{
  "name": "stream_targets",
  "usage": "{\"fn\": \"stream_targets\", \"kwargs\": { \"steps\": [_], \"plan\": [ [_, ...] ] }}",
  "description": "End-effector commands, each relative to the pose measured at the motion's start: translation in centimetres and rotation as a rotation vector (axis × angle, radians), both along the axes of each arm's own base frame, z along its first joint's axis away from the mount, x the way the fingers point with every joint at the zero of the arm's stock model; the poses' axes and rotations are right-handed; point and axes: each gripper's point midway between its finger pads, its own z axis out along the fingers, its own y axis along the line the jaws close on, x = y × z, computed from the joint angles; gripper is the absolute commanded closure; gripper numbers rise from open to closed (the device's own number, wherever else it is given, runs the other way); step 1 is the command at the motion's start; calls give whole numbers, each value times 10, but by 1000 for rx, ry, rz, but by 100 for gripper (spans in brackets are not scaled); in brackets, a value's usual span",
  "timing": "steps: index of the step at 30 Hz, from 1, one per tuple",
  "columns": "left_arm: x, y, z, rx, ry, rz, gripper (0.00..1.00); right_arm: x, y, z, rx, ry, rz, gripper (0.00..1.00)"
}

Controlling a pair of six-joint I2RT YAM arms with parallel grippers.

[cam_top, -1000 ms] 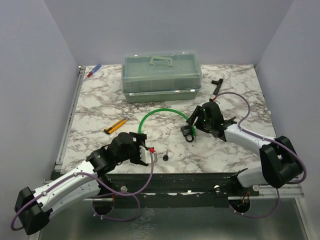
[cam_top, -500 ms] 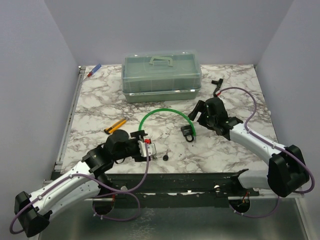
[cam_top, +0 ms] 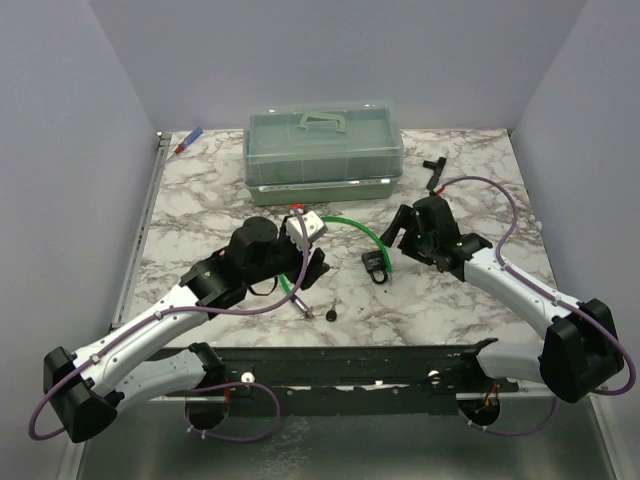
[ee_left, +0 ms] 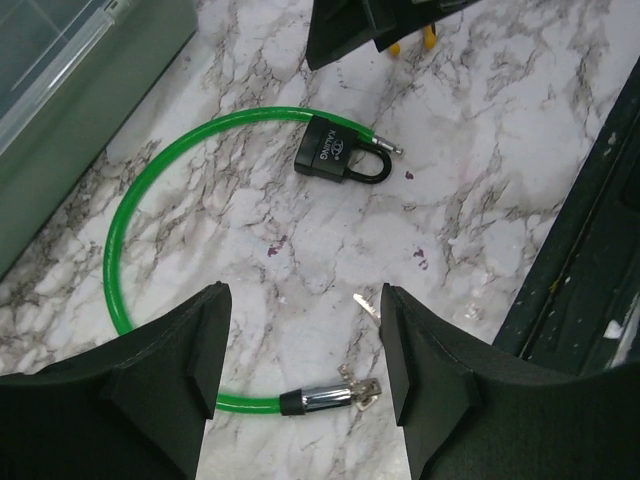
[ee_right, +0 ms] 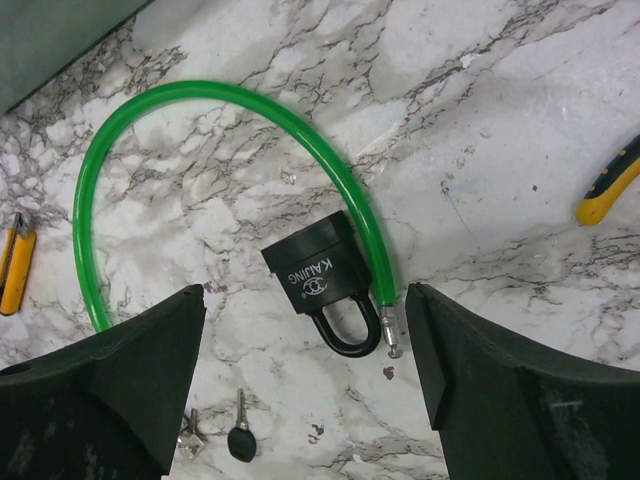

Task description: Unlock with the key

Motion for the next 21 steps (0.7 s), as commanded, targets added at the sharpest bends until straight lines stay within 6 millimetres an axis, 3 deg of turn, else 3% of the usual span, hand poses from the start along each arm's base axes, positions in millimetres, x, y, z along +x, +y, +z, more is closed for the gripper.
{"fn": "stream_targets", "kwargs": {
  "steps": [1,5,10,21],
  "plan": [
    [7,4,-8,5,201,165,33,-14,10,1,8,50,64,15],
    [15,6,-31,45,265,243,32,-19,18,-9,12,85,58,16],
    [21,5,-58,117,321,274,33,-10,29,-19,15,118,12,21],
    [32,24,-76,190,310,376,35,-7,49,-47,30,256,-114,17]
  ]
}}
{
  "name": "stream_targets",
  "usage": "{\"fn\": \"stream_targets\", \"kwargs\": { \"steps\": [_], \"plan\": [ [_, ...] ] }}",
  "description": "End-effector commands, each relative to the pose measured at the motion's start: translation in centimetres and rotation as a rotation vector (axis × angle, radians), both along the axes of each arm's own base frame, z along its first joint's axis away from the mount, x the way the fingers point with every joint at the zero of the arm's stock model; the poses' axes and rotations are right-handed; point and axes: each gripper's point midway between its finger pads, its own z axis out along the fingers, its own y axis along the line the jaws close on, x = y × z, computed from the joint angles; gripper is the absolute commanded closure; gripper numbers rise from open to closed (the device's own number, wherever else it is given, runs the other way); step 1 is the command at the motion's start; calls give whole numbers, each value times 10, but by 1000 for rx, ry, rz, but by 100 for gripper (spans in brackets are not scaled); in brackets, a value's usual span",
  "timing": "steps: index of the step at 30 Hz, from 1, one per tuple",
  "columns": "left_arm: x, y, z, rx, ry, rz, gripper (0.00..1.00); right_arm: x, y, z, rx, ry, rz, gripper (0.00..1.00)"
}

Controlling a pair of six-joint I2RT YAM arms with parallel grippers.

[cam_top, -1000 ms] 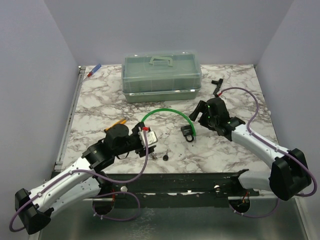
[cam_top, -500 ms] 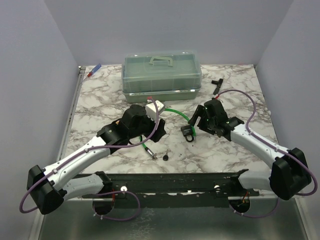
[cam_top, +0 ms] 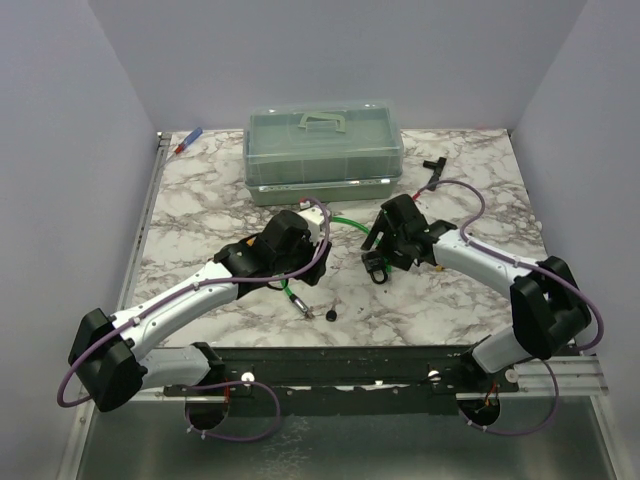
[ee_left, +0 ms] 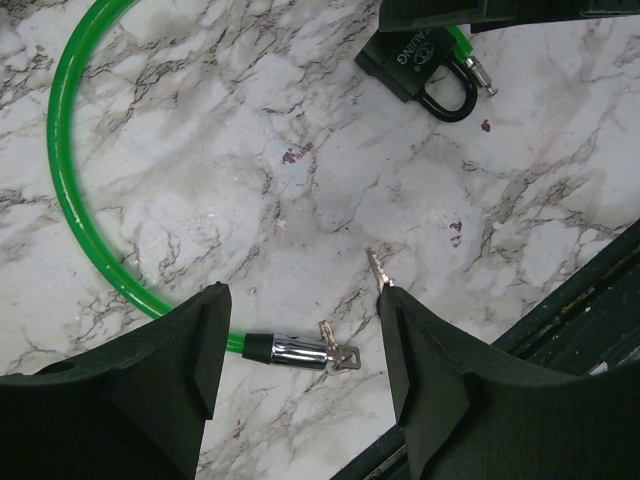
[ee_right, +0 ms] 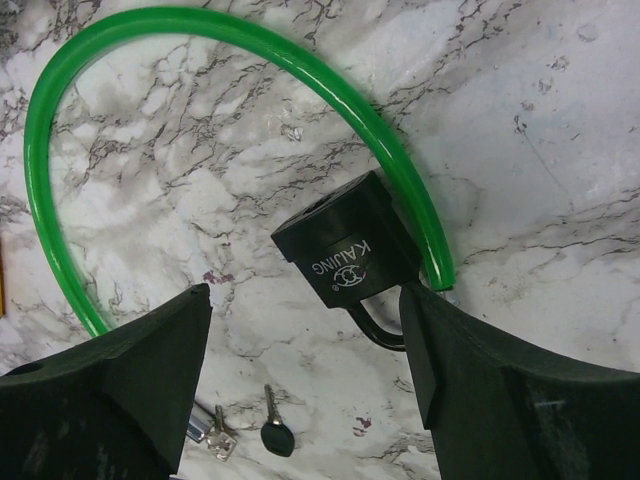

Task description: Unlock with the key

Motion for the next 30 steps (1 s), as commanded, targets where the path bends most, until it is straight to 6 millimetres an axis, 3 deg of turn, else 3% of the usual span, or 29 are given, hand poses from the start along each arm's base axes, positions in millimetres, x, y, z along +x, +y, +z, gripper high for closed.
{"fn": "stream_targets", "kwargs": {
  "steps": [1,8,21,25,30],
  "plan": [
    [9,16,-4,47,-19,84,35,-3,5,-9,0,63,-93,16],
    [10,21,-2,49,-30,108,35,-6,6,-25,-2,124,-203,16],
    [10,25,2,46,-48,120,36,8,-4,-51,-127,144,-251,26],
    [10,25,1,50,-48,119,36,9,-6,-55,-164,145,-209,42],
    [11,25,-1,58,-46,119,37,18,7,-50,-221,85,-19,69]
  ]
}}
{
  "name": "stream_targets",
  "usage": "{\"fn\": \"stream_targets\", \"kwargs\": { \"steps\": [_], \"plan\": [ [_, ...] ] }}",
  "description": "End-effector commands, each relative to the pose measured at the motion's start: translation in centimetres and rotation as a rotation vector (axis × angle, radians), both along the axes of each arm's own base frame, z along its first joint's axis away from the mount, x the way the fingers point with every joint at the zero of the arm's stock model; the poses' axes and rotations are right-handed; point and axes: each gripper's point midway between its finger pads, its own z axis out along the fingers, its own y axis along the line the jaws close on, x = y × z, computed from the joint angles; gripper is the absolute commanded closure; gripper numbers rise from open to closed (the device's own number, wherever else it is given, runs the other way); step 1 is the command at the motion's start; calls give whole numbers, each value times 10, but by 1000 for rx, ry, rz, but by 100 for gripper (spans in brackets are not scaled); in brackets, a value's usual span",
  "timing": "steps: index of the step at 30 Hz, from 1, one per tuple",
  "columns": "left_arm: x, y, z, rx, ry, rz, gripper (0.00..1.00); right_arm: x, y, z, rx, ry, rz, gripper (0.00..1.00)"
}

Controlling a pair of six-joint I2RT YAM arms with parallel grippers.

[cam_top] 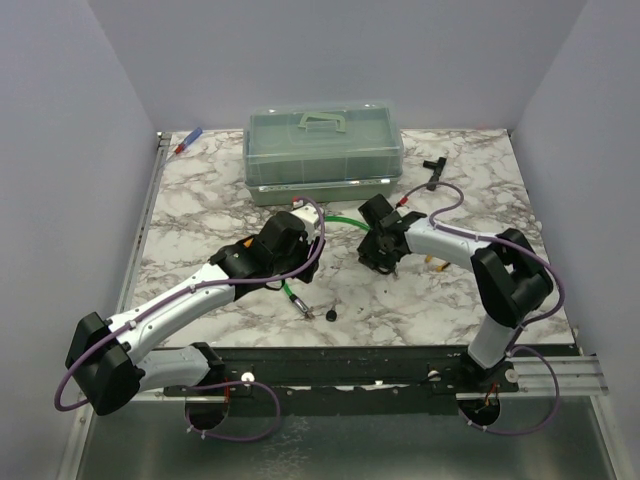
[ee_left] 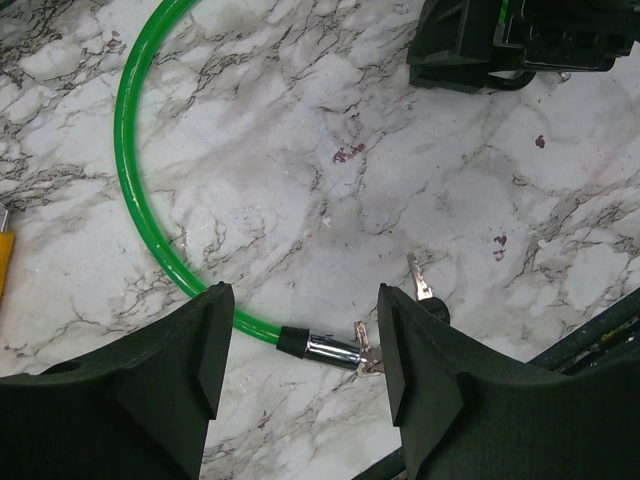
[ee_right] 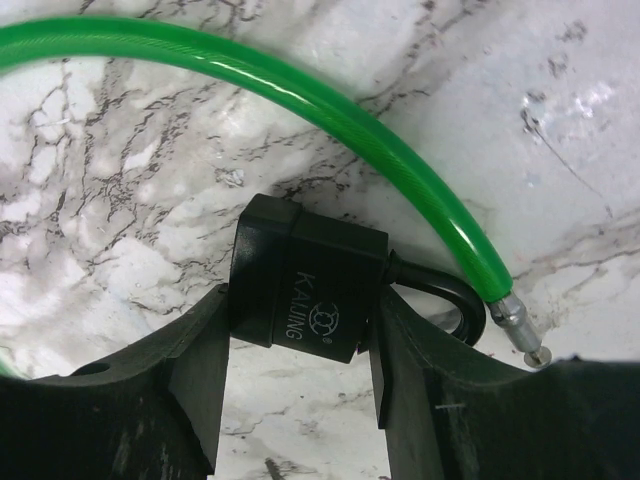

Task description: Unlock with the key

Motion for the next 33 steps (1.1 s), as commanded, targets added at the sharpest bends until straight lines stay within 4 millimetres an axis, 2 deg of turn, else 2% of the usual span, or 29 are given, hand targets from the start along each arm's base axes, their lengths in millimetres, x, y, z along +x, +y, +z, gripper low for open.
{"fn": "stream_targets", "kwargs": {
  "steps": [1,3,5,7,9,11,13,14,17,21,24,26,28,33],
  "plan": [
    [2,8,-1,15,-9,29,37,11,4,2,-128,-64,202,73],
    [2,8,-1,18,-11,30,37,17,21,13,-163,-157,377,81],
    [3,9,-2,22,-11,32,37,20,40,24,-195,-250,569,82],
    [3,9,-2,24,-11,33,37,11,59,28,-197,-314,791,79],
    [3,9,-3,25,-10,31,37,-5,70,26,-175,-327,970,69],
    [3,9,-4,29,-7,29,37,-12,69,26,-179,-299,1019,46],
    [4,9,-5,30,-4,29,37,-11,60,26,-224,-283,1003,23],
    [4,9,-5,32,-3,29,37,-9,54,28,-252,-288,989,15],
    [4,9,-7,35,1,31,37,-1,44,41,-299,-324,922,6],
    [6,10,-10,45,3,38,37,0,45,77,-235,-395,811,7],
    [7,11,-14,53,15,46,37,-11,47,86,-114,-392,682,16],
    [10,11,-18,61,29,55,37,-26,39,74,-53,-310,561,24],
    [13,10,-22,67,50,62,37,-43,29,54,-13,-209,432,34],
    [28,-6,-33,37,162,180,38,-76,15,5,37,-63,293,46]
  ]
}}
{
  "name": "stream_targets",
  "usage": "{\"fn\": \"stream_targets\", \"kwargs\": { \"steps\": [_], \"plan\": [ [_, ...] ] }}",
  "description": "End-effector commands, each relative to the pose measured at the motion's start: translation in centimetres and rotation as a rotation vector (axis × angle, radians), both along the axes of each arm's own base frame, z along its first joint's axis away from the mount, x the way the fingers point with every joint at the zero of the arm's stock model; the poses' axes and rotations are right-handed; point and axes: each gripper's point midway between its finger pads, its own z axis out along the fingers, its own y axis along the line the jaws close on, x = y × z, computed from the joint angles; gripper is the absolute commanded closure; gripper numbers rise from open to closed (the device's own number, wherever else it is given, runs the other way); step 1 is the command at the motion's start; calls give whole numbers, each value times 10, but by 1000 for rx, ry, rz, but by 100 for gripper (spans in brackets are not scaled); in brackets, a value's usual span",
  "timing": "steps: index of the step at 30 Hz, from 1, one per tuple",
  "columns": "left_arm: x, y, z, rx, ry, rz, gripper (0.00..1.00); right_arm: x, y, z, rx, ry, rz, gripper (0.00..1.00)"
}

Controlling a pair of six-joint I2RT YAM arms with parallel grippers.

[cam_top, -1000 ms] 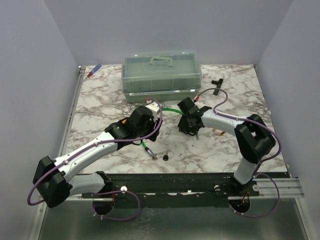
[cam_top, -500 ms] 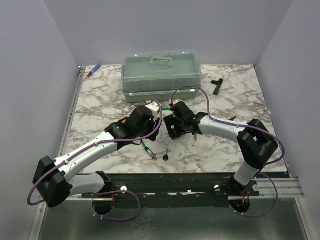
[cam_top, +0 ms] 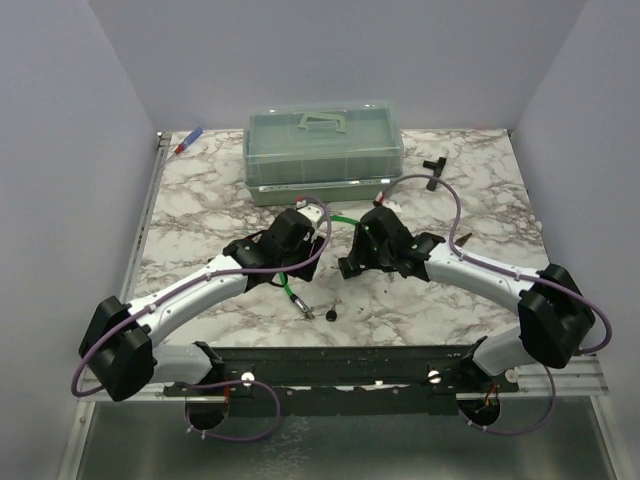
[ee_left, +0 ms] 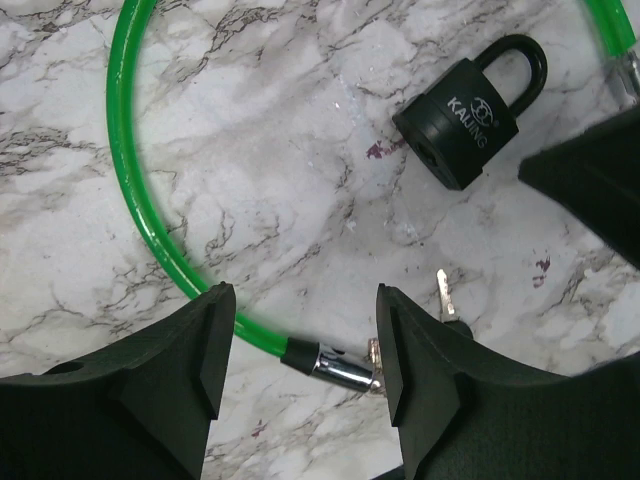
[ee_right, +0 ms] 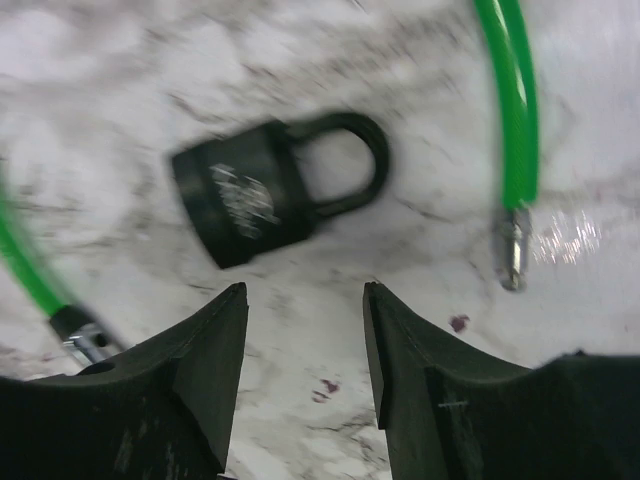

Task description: Unlock with the key

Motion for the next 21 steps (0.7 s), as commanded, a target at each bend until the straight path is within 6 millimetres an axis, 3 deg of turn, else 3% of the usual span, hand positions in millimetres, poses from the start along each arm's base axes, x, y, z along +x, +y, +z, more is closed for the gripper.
{"fn": "stream_targets", "kwargs": {
  "steps": [1,9,12,16,21],
  "plan": [
    [17,-17,-6,-41,89,128,38,-37,-22,-53,9,204,-195,47],
    [81,-38,-34,79,61,241,42,-28,-23,-54,-6,156,-183,54],
    [96,-46,-49,106,79,241,43,-25,-27,-58,-36,147,-190,54],
    [100,-55,-70,121,124,222,43,-18,-28,-64,-51,119,-197,54],
    [82,-62,-93,108,225,189,44,-1,-32,-62,-91,68,-211,55]
  ]
}}
